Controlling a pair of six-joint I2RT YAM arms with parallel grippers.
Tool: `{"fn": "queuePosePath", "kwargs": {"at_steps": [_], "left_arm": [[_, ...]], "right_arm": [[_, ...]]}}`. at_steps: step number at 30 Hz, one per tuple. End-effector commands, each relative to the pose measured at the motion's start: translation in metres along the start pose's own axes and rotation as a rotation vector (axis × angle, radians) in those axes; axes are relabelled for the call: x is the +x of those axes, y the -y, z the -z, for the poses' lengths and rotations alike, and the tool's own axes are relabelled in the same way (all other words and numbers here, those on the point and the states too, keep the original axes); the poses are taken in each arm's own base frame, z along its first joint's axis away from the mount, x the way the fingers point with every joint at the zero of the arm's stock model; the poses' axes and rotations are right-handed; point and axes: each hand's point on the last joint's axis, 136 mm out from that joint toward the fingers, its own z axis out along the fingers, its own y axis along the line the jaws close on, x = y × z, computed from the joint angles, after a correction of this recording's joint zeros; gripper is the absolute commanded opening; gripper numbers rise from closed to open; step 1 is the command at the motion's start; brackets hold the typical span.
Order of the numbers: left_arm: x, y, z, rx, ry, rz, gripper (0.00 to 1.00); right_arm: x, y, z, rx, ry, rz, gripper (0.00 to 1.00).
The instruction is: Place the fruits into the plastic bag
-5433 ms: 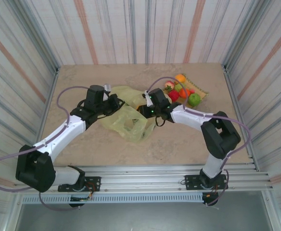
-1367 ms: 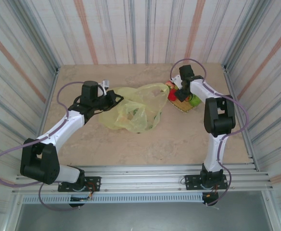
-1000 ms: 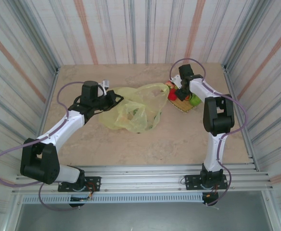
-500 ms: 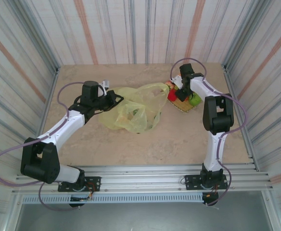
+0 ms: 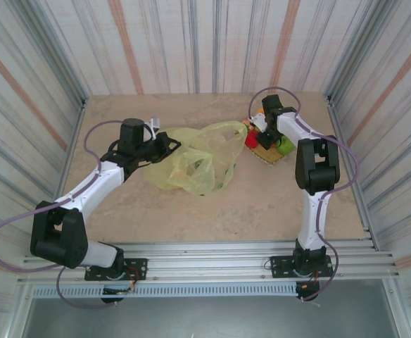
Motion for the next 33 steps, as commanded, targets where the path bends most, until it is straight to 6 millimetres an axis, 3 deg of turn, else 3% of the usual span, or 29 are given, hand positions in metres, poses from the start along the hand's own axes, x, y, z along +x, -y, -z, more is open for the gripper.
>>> {"fn": "queuePosePath", "kwargs": {"at_steps": [1, 5, 14, 21, 25, 29, 33], "left_arm": [[0.004, -0.005, -0.001, -0.011, -0.017, 0.014, 0.0], [0.004, -0.006, -0.001, -0.011, -0.02, 0.016, 0.0], [0.006, -0.006, -0.001, -0.007, -0.024, 0.02, 0.0], [0.004, -0.001, -0.001, 0.006, -0.023, 0.019, 0.0], [0.006, 0.001, -0.003, 0.017, -0.032, 0.02, 0.0], [0.007, 0.002, -0.005, 0.022, -0.037, 0.018, 0.0], [0.008, 0.004, -0.006, 0.029, -0.043, 0.012, 0.0]], "right_arm": [[-0.003, -0.002, -0.001, -0.019, -0.002, 0.004, 0.63], [-0.007, 0.001, 0.01, -0.006, 0.019, 0.001, 0.57], [-0.013, 0.003, 0.057, 0.062, 0.074, -0.037, 0.53], [0.004, 0.008, 0.104, 0.145, 0.08, -0.129, 0.51], [0.002, -0.014, 0.146, 0.08, 0.209, -0.213, 0.5], [-0.01, -0.053, 0.188, -0.008, 0.36, -0.241, 0.5], [-0.014, -0.096, 0.212, -0.056, 0.408, -0.196, 0.5]]}}
